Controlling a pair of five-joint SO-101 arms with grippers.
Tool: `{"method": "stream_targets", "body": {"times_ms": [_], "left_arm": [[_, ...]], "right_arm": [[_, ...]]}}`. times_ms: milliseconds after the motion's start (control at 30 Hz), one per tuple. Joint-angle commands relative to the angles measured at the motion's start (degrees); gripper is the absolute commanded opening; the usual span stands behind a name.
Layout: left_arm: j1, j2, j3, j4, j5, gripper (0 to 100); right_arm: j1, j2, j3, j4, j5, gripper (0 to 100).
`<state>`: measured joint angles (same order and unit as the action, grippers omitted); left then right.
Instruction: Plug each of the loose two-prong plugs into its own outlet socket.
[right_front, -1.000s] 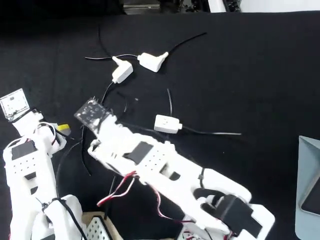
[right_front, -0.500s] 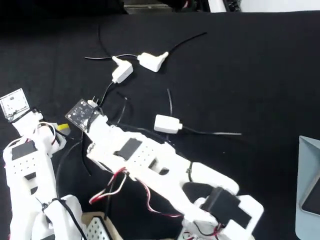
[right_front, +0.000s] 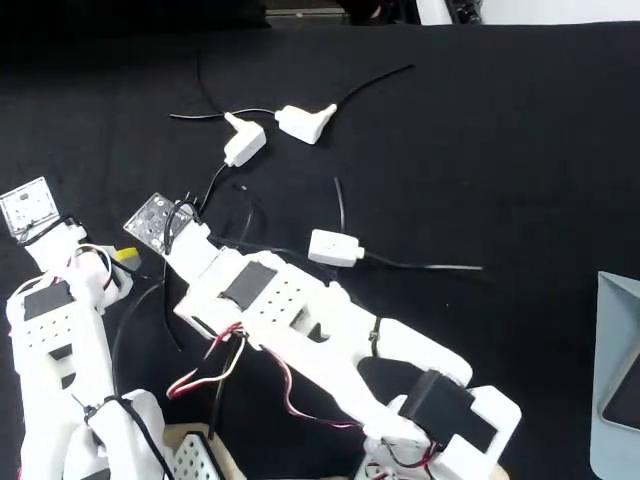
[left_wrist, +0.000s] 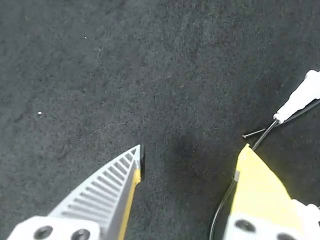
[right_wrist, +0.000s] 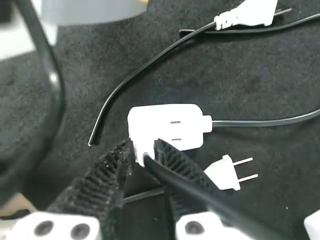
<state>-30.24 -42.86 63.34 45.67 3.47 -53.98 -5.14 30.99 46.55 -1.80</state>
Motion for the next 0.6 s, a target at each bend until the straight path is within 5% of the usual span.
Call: {"method": "stream_targets", "body": {"times_ms": [0, 567], "left_arm": [[-2.15, -0.97, -0.13, -0.97, 0.18, 30], [-3.03, -1.05, -0.13, -0.79, 0.18, 30]], "right_arm": [[0.62, 2.77, -3.38, 0.18, 0.18, 1.2], [0.35, 15.25, -8.13, -0.44, -1.23, 1.2]]}}
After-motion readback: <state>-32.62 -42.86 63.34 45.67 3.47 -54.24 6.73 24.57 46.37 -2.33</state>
